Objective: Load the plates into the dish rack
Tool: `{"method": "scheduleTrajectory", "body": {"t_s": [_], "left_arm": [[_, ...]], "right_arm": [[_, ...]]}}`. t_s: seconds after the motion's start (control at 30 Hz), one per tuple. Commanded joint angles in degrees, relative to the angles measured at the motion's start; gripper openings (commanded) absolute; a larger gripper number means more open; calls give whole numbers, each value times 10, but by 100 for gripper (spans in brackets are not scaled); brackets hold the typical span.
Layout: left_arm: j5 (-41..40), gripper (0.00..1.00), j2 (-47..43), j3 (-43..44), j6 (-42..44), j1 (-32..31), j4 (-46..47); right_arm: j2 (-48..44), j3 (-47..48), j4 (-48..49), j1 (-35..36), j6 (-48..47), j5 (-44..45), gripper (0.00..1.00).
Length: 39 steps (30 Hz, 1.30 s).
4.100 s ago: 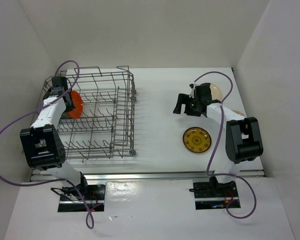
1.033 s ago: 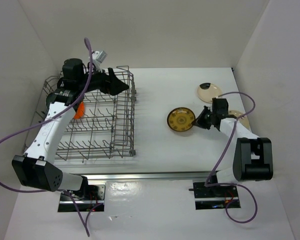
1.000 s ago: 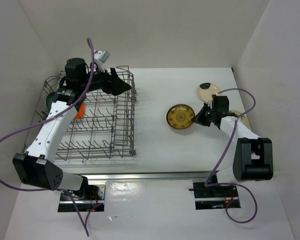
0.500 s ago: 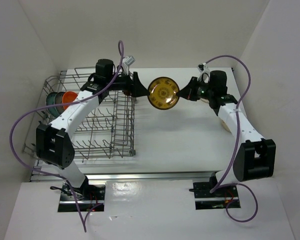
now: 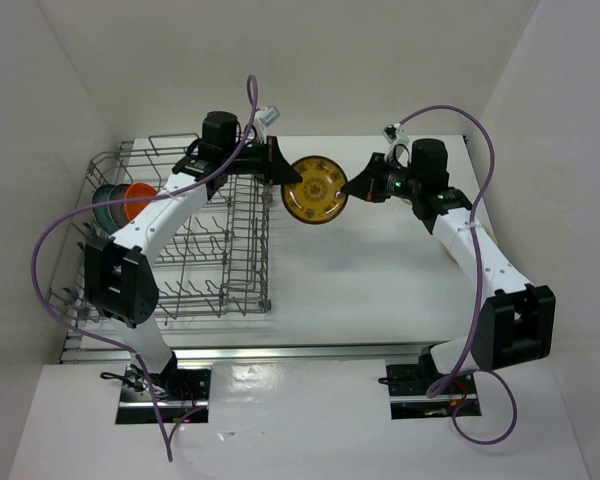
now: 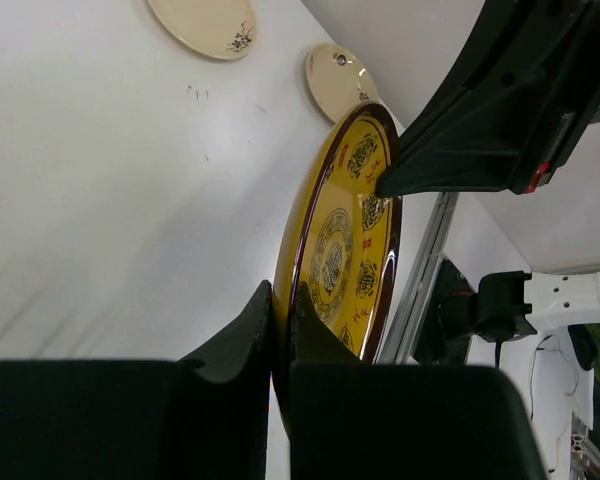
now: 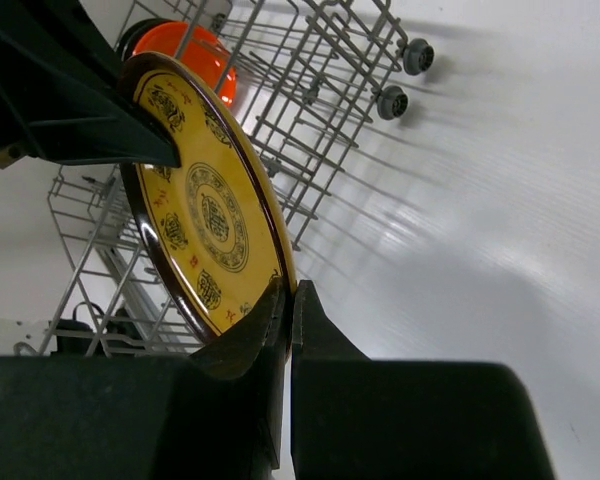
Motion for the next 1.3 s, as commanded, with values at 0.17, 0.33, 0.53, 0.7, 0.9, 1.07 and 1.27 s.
{"method": "scheduleTrajectory", "body": {"t_s": [0.17,0.33,0.53,0.7,0.9,1.07,1.27], "left_arm": [[1,0,-19,59,-6,-8,17],[-76,0,-65,98,6,15,12],[-219,0,-177,67,30,128,-24],[-349,0,-225,38,72,222,-120],[-381,0,-249,-36,98,321,-152],[-474,0,-235,-80,144,341,-152],[-547,0,-218,-93,179,336,-158]], "right_arm": [[-27,40,14,9,-3,15,35],[-55,25,-1,9,2,69,100],[-114,-12,-13,9,-3,189,100],[-127,-44,-7,9,-3,248,100],[-72,-64,-2,-9,3,290,100],[-22,-70,4,-52,8,243,100],[5,-76,4,-83,13,195,100]]}}
